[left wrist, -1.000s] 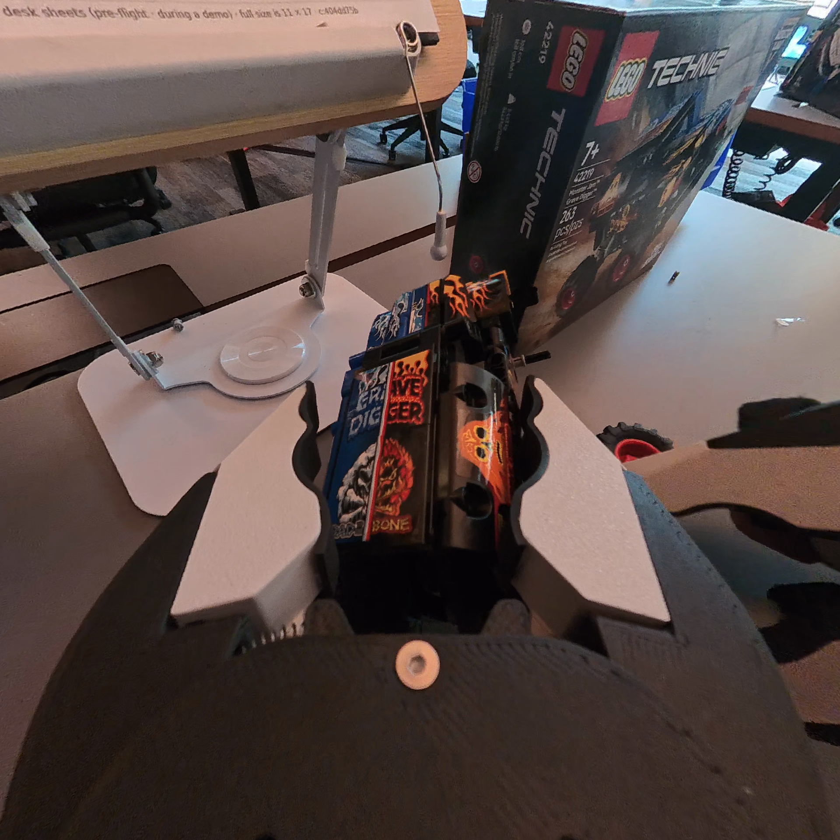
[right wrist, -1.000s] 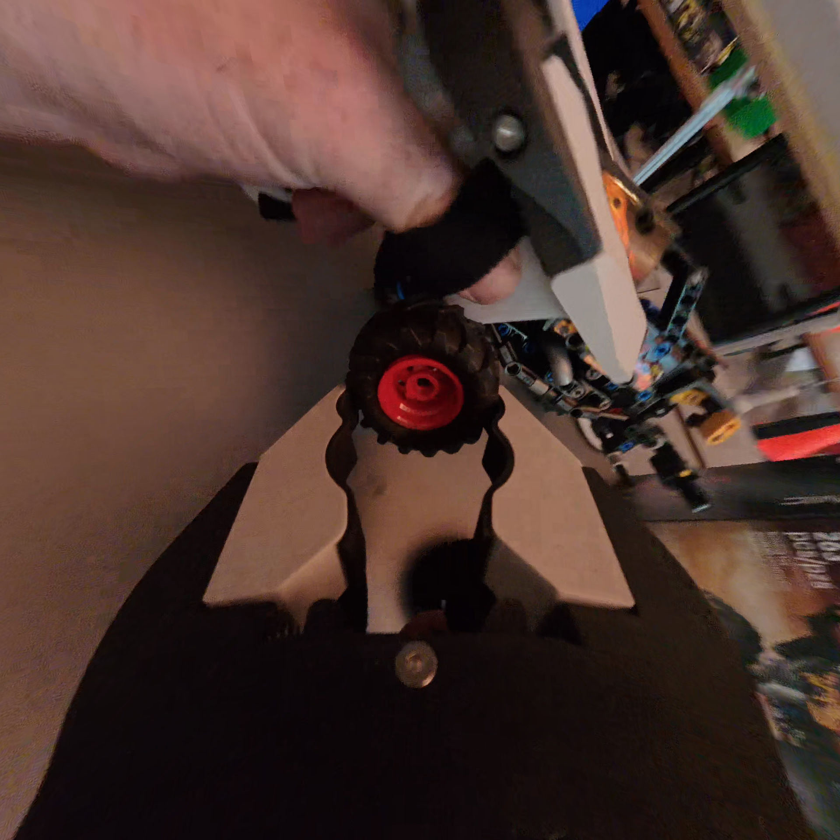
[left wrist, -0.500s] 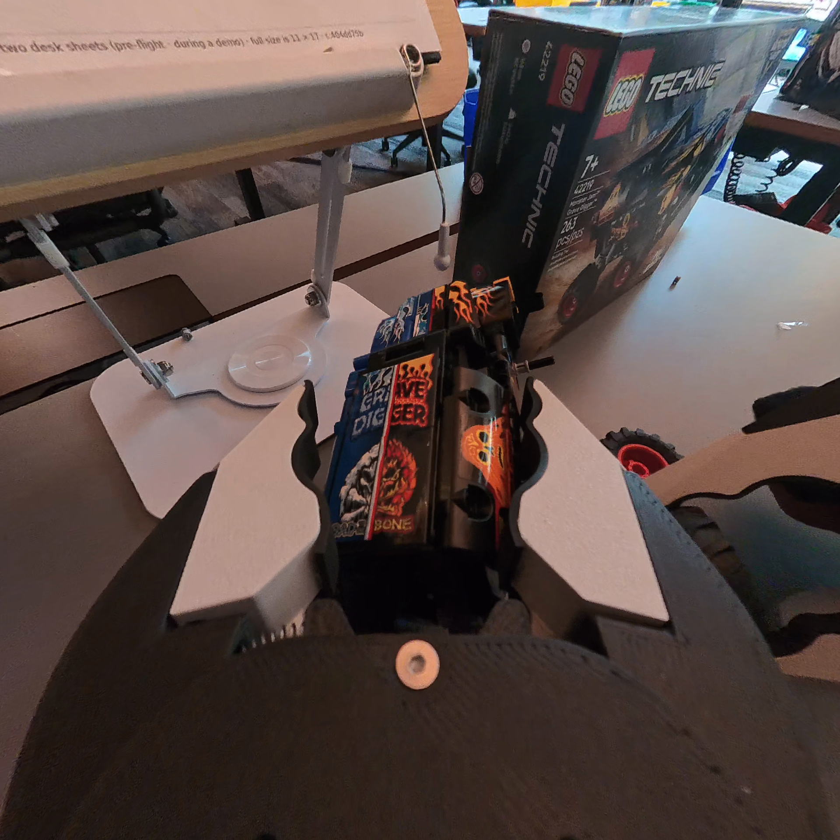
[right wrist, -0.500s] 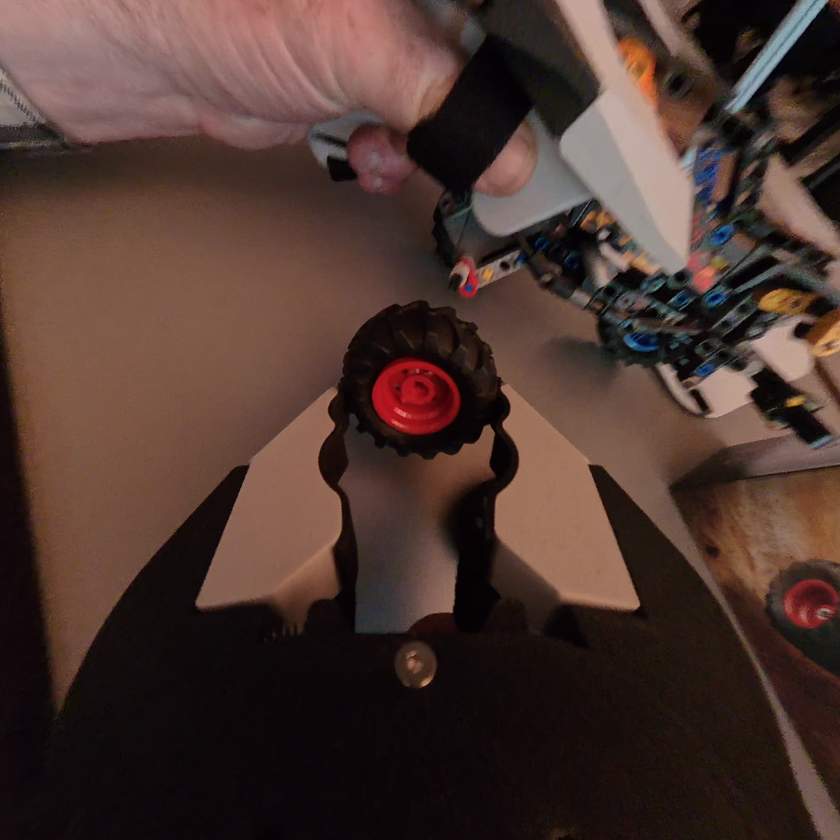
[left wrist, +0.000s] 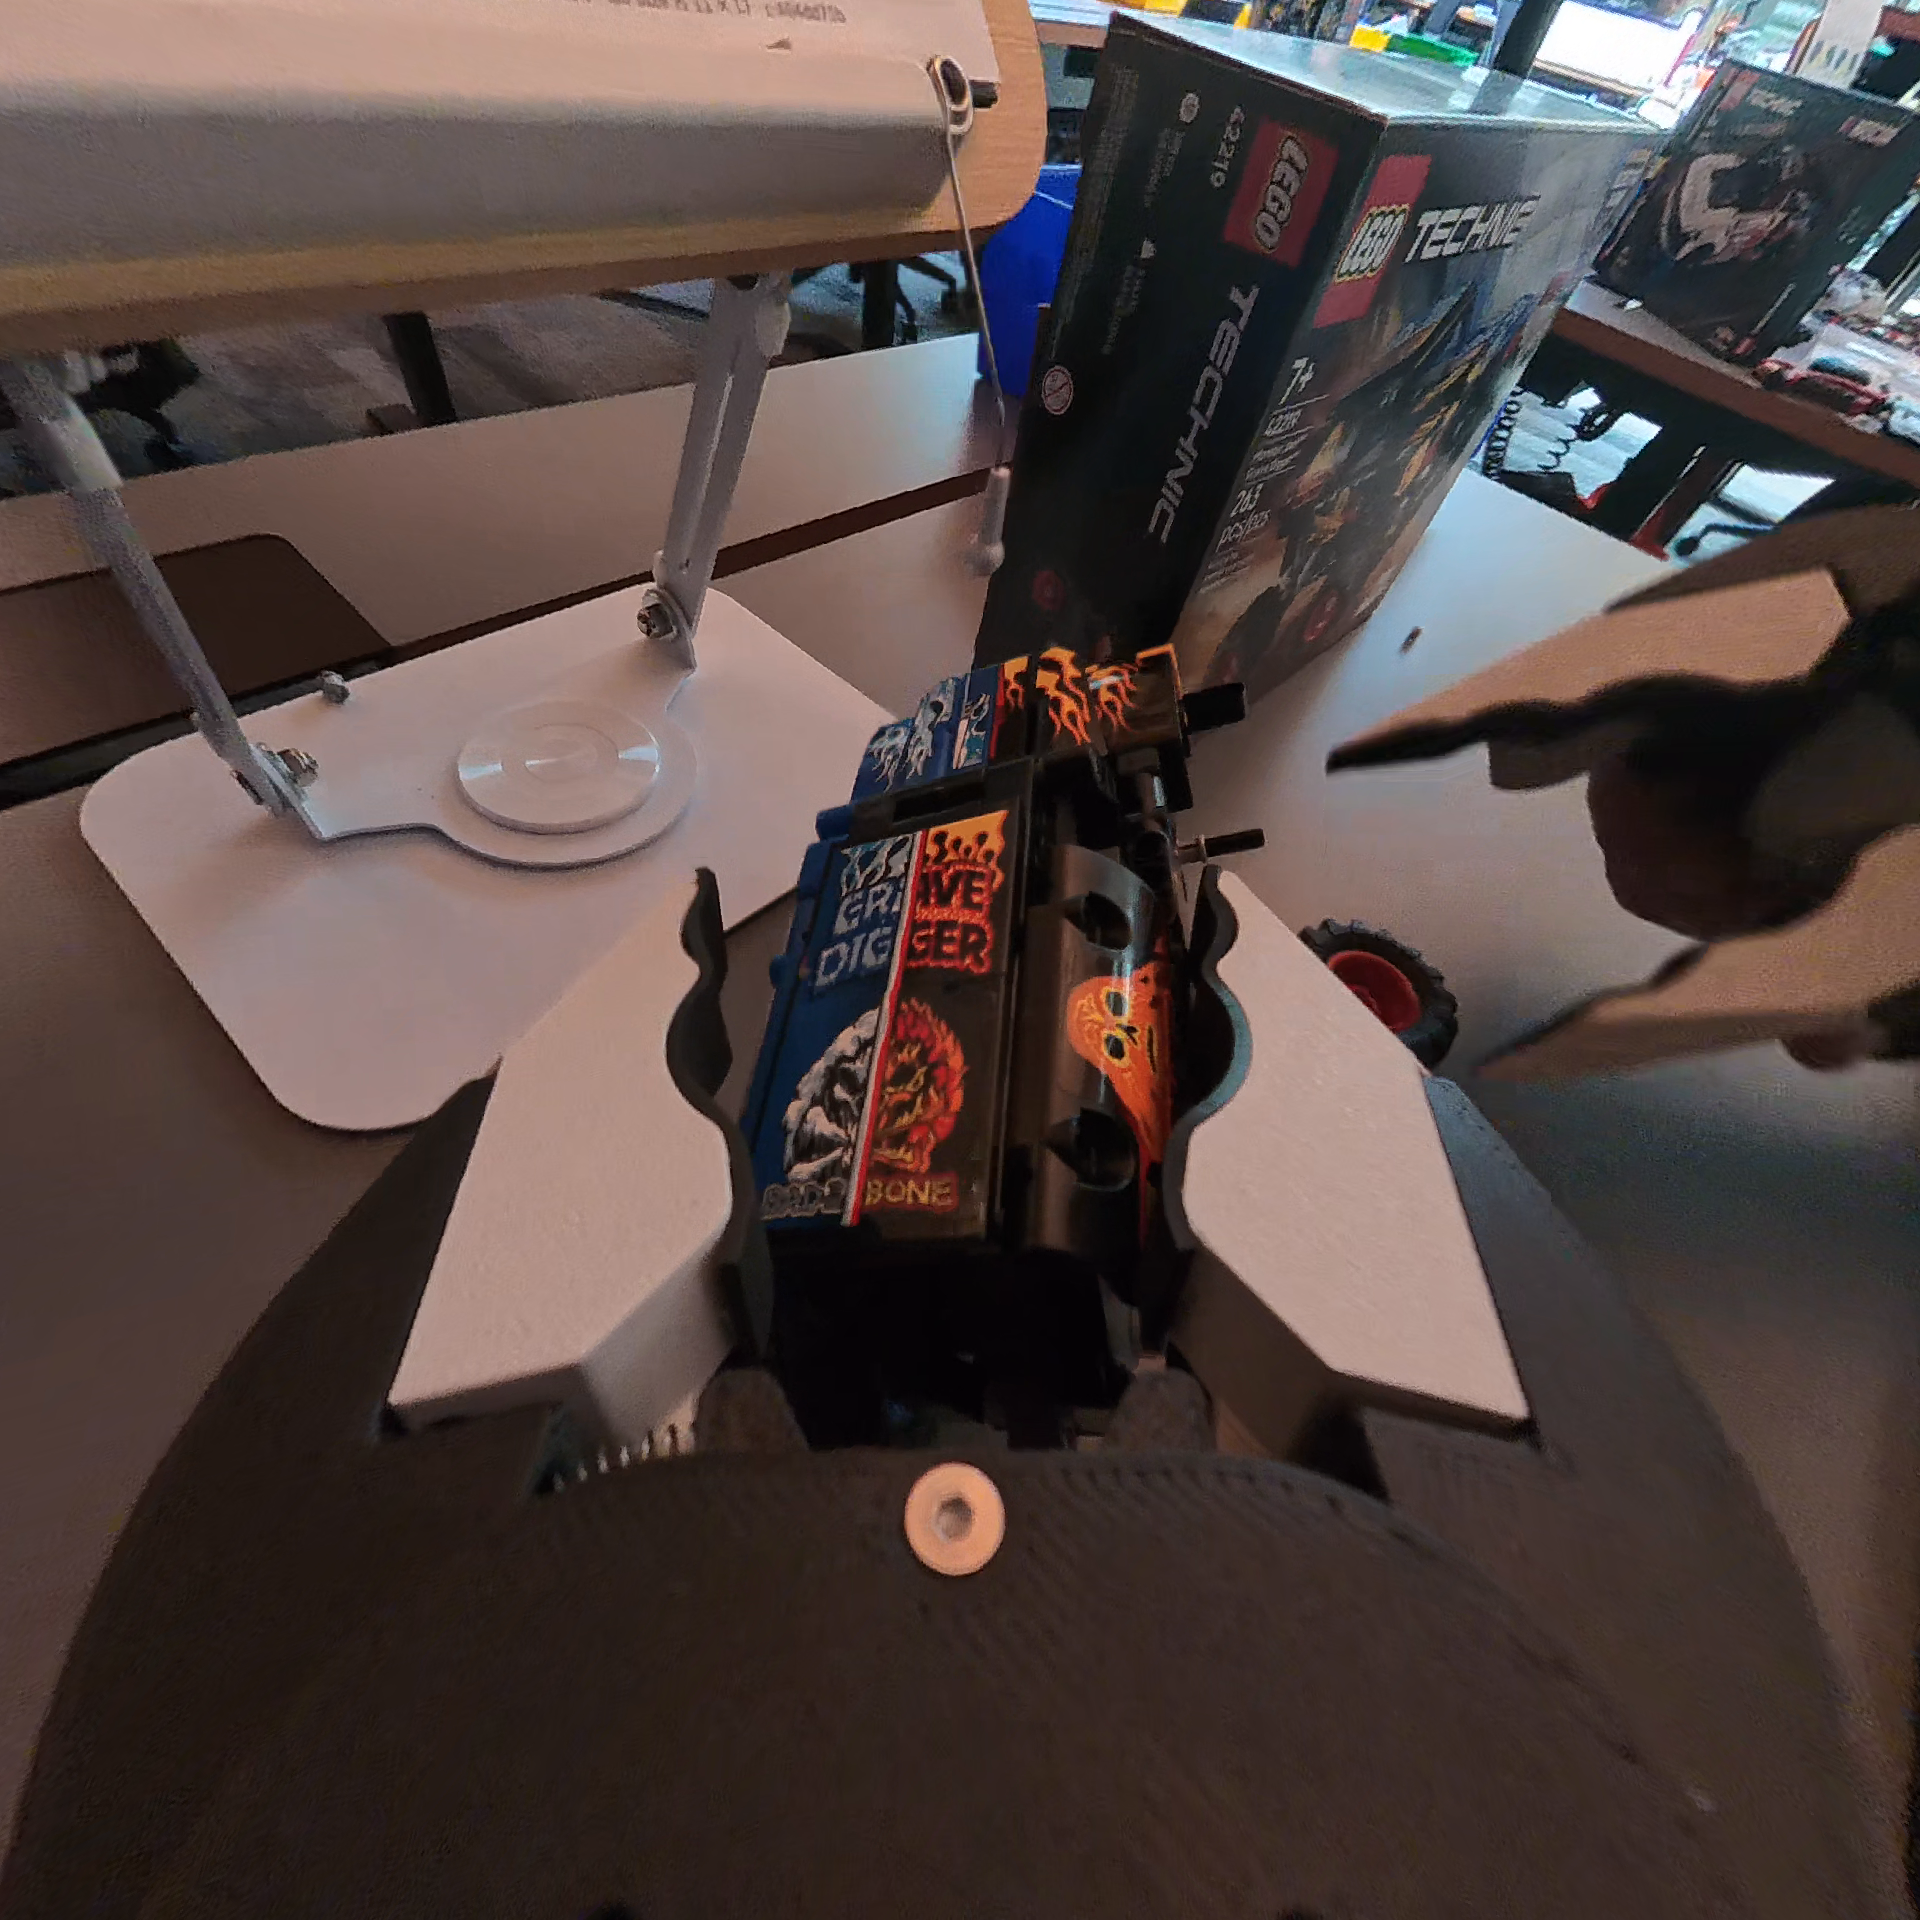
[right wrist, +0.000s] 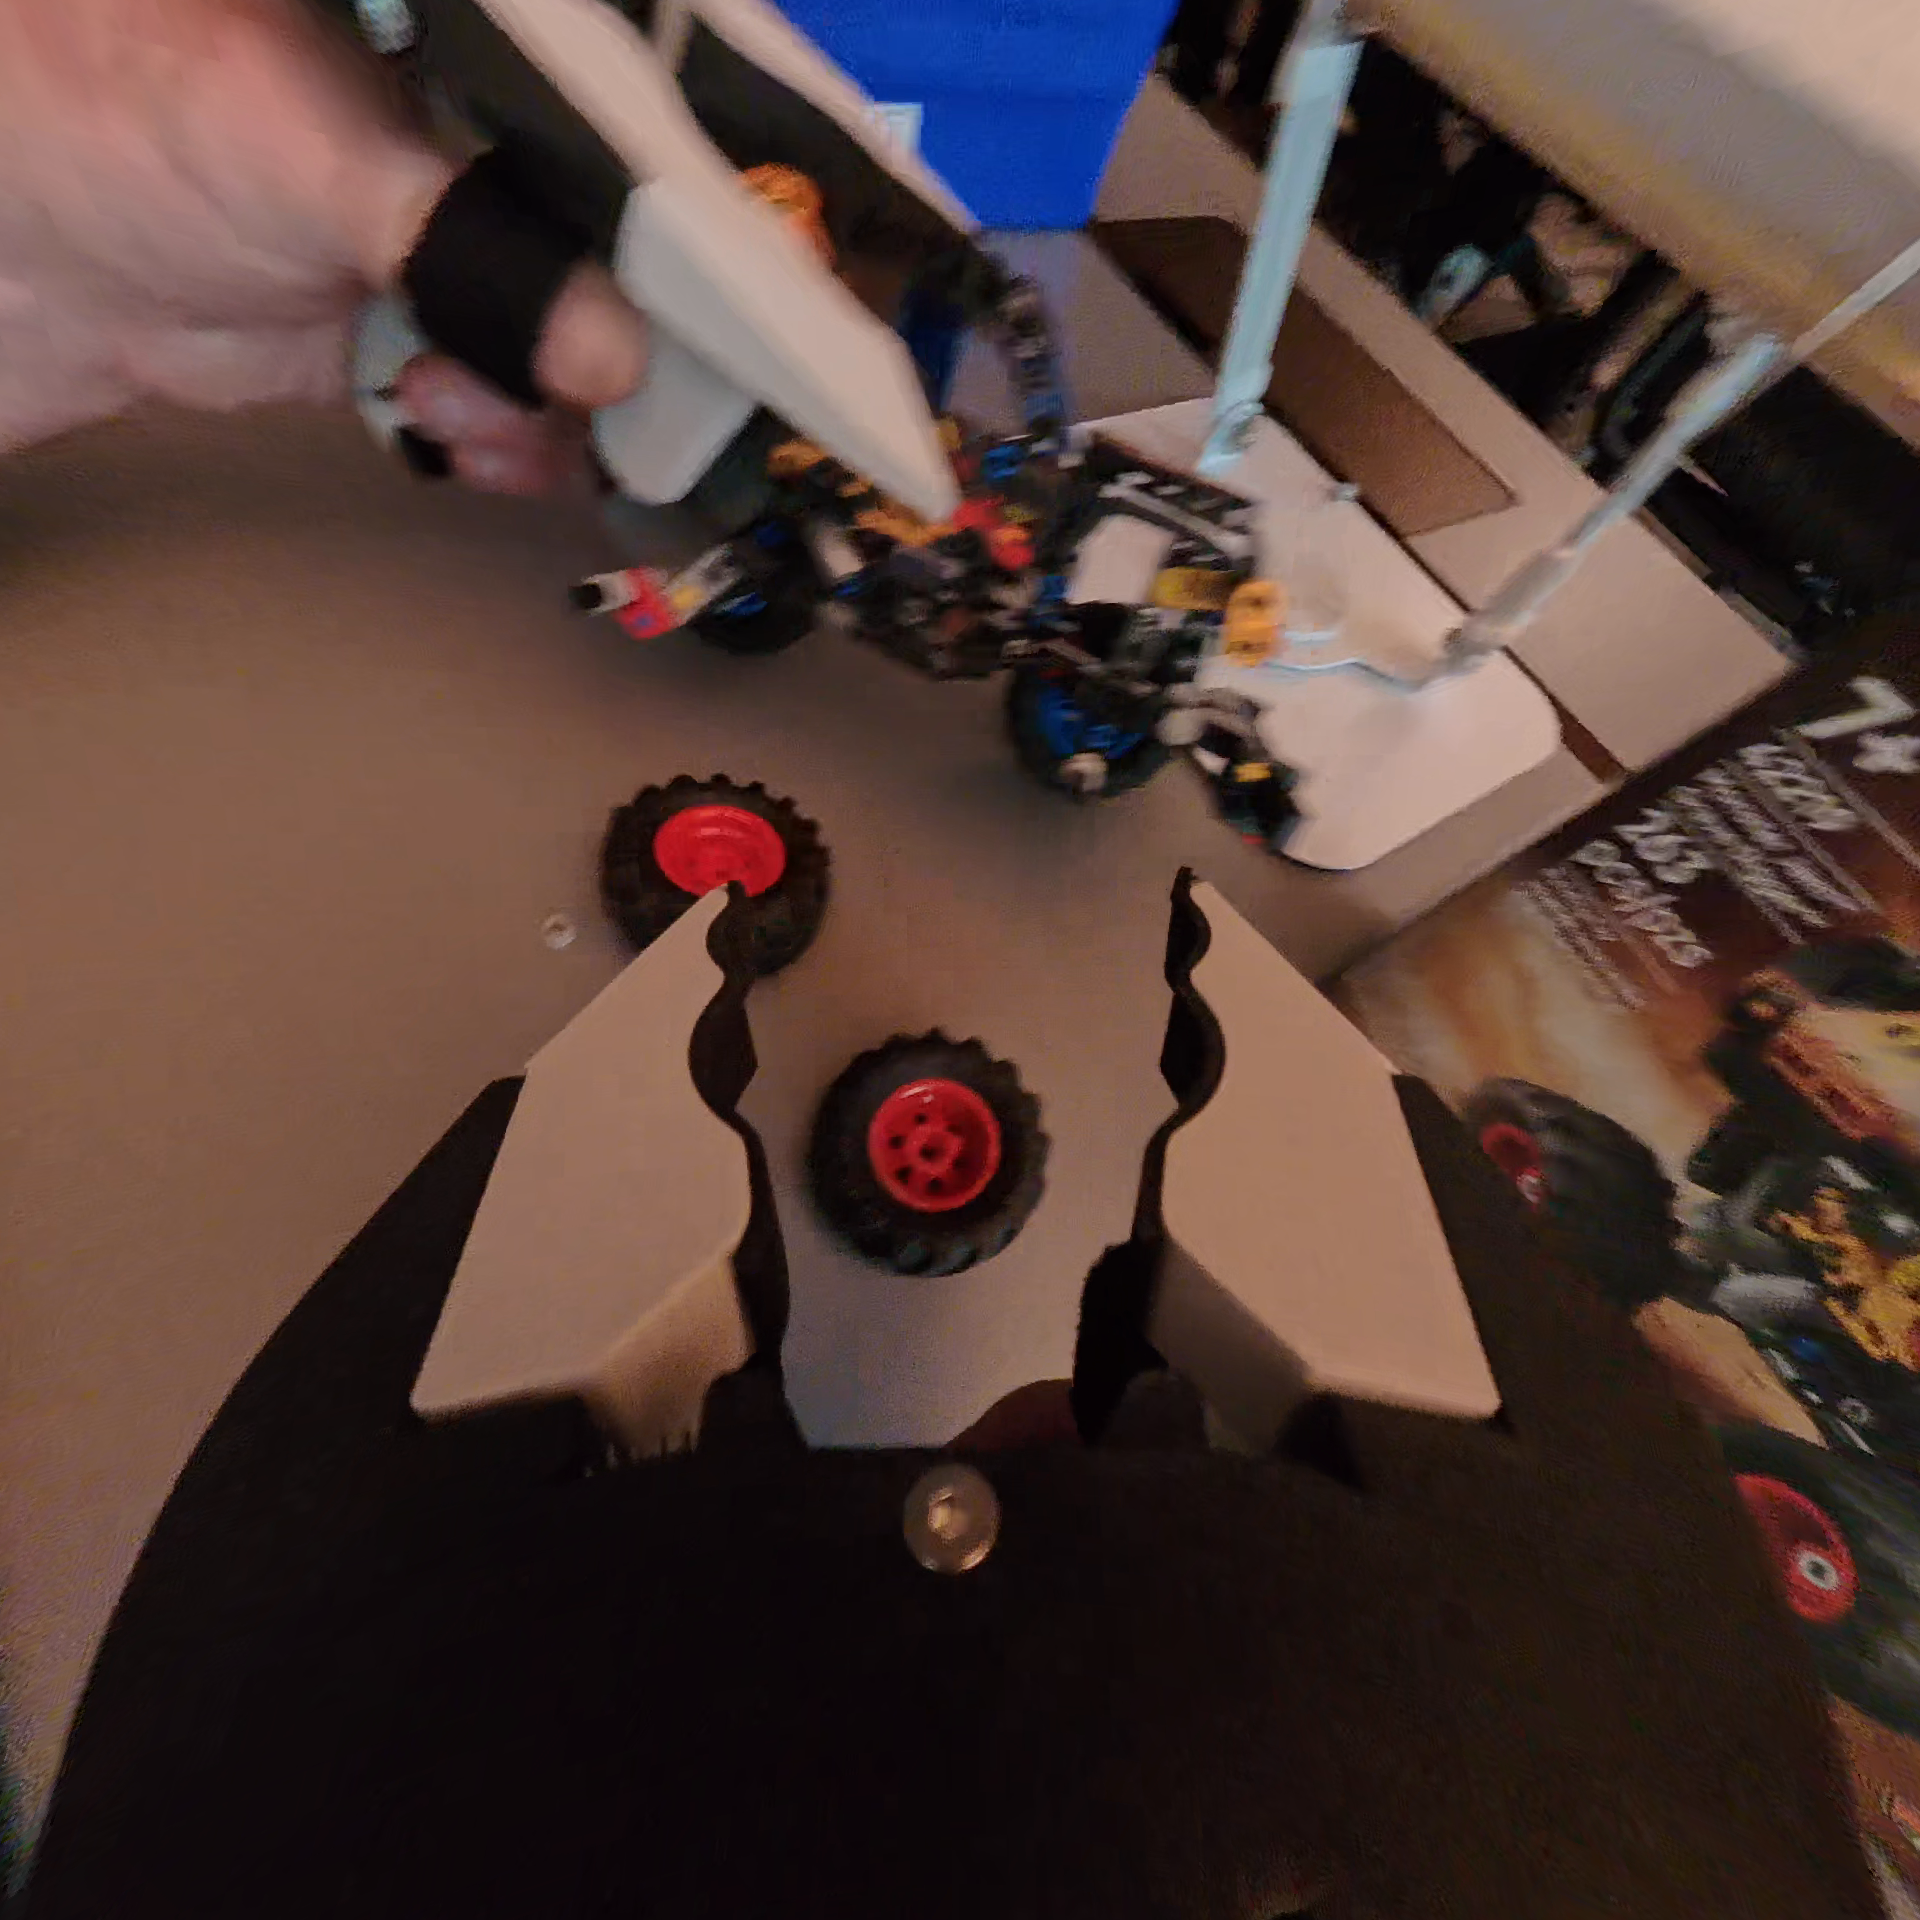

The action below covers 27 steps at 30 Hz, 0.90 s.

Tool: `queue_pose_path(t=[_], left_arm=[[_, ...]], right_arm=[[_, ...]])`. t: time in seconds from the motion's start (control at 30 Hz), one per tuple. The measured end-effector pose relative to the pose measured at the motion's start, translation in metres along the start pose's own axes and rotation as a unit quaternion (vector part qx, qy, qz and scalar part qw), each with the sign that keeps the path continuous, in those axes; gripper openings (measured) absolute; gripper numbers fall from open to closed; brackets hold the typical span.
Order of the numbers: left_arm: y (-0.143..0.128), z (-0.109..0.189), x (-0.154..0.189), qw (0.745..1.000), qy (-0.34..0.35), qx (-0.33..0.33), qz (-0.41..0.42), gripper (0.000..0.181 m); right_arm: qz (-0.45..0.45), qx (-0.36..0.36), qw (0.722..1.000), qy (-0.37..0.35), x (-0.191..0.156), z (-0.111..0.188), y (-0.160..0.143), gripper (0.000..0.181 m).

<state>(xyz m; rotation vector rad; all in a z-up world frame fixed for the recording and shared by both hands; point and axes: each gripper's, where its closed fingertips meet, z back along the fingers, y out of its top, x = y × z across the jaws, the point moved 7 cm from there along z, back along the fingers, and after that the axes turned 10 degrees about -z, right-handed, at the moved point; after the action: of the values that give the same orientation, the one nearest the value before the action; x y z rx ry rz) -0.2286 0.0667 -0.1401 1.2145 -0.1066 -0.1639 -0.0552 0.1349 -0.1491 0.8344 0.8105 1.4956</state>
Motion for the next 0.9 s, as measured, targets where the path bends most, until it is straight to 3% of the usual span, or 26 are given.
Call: queue_pose_path(t=[0.17, 0.23, 0.3, 0.4, 0.43, 0.47, 0.73, 0.9], left_arm=[[-0.002, 0.011, -0.004, 0.999, -0.035, 0.010, 0.032, 0.084], [-0.003, 0.014, -0.003, 0.997, -0.056, 0.015, 0.045, 0.083], [-0.004, 0.016, -0.003, 0.997, -0.057, 0.014, 0.043, 0.083], [-0.003, 0.020, -0.002, 0.997, -0.066, 0.010, 0.035, 0.080], [-0.003, 0.023, -0.002, 0.997, -0.069, 0.011, 0.033, 0.079], [-0.002, 0.025, -0.001, 0.997, -0.075, 0.012, 0.031, 0.077], [0.002, 0.039, 0.007, 0.996, -0.083, -0.005, -0.010, 0.062], [0.000, 0.034, 0.007, 0.996, -0.093, -0.002, 0.008, 0.063]], right_arm=[[0.001, -0.018, 0.999, -0.043, 0.020, -0.024, 0.006, 0.076], [0.032, -0.032, 0.997, -0.060, 0.018, -0.036, 0.008, 0.071], [0.070, -0.040, 0.992, -0.096, 0.021, -0.043, 0.010, 0.054], [0.073, -0.042, 0.992, -0.095, 0.022, -0.043, 0.009, 0.050], [0.078, -0.042, 0.990, -0.107, 0.023, -0.040, 0.008, 0.028], [0.083, -0.038, 0.990, -0.103, 0.023, -0.037, 0.007, 0.019], [0.071, -0.050, 0.993, -0.084, 0.022, -0.033, -0.002, 0.019], [0.143, -0.007, 0.986, -0.084, 0.005, -0.013, 0.012, 0.026]])
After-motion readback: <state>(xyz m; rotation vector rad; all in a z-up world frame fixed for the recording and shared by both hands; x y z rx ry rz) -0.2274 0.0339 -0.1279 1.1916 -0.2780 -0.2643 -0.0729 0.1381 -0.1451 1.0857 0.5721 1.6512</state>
